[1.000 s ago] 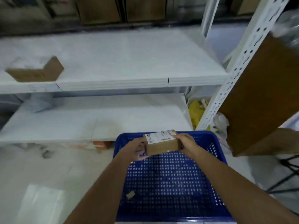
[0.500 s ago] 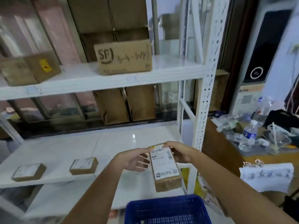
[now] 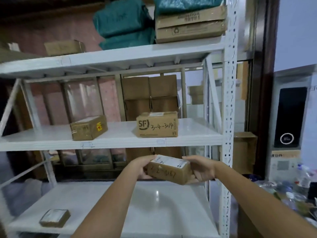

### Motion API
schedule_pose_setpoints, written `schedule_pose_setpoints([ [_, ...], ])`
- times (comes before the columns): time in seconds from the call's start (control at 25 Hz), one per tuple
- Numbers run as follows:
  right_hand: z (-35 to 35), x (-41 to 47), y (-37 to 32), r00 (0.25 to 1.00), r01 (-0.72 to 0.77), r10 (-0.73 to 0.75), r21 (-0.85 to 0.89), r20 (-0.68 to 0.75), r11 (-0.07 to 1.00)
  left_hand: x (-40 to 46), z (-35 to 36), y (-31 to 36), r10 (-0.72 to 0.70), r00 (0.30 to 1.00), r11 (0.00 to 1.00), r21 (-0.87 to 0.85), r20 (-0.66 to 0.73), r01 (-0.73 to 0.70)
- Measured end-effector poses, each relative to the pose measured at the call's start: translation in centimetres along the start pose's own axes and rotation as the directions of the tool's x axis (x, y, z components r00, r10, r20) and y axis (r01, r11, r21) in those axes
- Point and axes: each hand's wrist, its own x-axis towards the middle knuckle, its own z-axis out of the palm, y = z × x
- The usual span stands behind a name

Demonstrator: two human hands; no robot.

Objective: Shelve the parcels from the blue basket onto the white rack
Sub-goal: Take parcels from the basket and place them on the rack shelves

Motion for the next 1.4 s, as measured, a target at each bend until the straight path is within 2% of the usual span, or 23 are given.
schedule_pose_setpoints([
  [0.12, 1.5, 1.5, -0.4, 0.997, 0.064, -0.064, 0.008, -0.04, 0.998, -1.0, -1.8, -0.6, 0.0, 0.994, 0.998, -0.068, -0.105, -0.007],
  [0.24, 4.0, 3.4, -0.5, 0.994, 0.065, -0.067, -0.016, -0.085, 0.998, -2.1, -4.5, -1.3, -0.017, 0.988, 0.995, -0.104, -0.156, 0.001],
  [0.52, 12.8, 8.4, -0.4, 0.975, 0.095, -0.09, 0.014, -0.201, 0.995, -4.7, -13.7, -1.9, -0.003, 0.984, 0.989, -0.145, -0.178, -0.023],
  [0.72, 24.2, 11.8, -2.0, 0.957, 0.149, -0.147, -0.011, -0.251, 0.989, -9.1, -23.0, -1.6, 0.05, 0.973, 0.979, -0.183, -0.224, -0.092],
  [0.88, 33.6, 16.0, -2.6, 0.92, 0.221, -0.208, 0.004, -0.332, 0.975, -13.5, -31.7, -1.4, 0.171, 0.946, 0.934, -0.261, -0.277, -0.245],
  [1.0, 40.4, 19.1, -2.8, 0.922, 0.257, -0.229, 0.052, -0.311, 0.965, -16.2, -38.0, -1.4, 0.237, 0.919, 0.914, -0.249, -0.315, -0.321],
  [1.12, 45.6, 21.7, -4.0, 0.932, 0.338, -0.313, 0.126, -0.184, 0.933, -16.9, -43.4, -0.4, 0.265, 0.891, 0.902, -0.231, -0.369, -0.364],
  [1.24, 49.2, 24.8, -6.0, 0.914, 0.385, -0.379, 0.015, -0.147, 0.923, -16.3, -47.8, 1.6, 0.294, 0.853, 0.876, -0.237, -0.43, -0.421],
  [1.4, 51.6, 31.0, -9.4, 0.861, 0.422, -0.435, -0.107, -0.265, 0.9, -13.4, -53.3, 5.1, 0.384, 0.813, 0.854, -0.167, -0.437, -0.493],
])
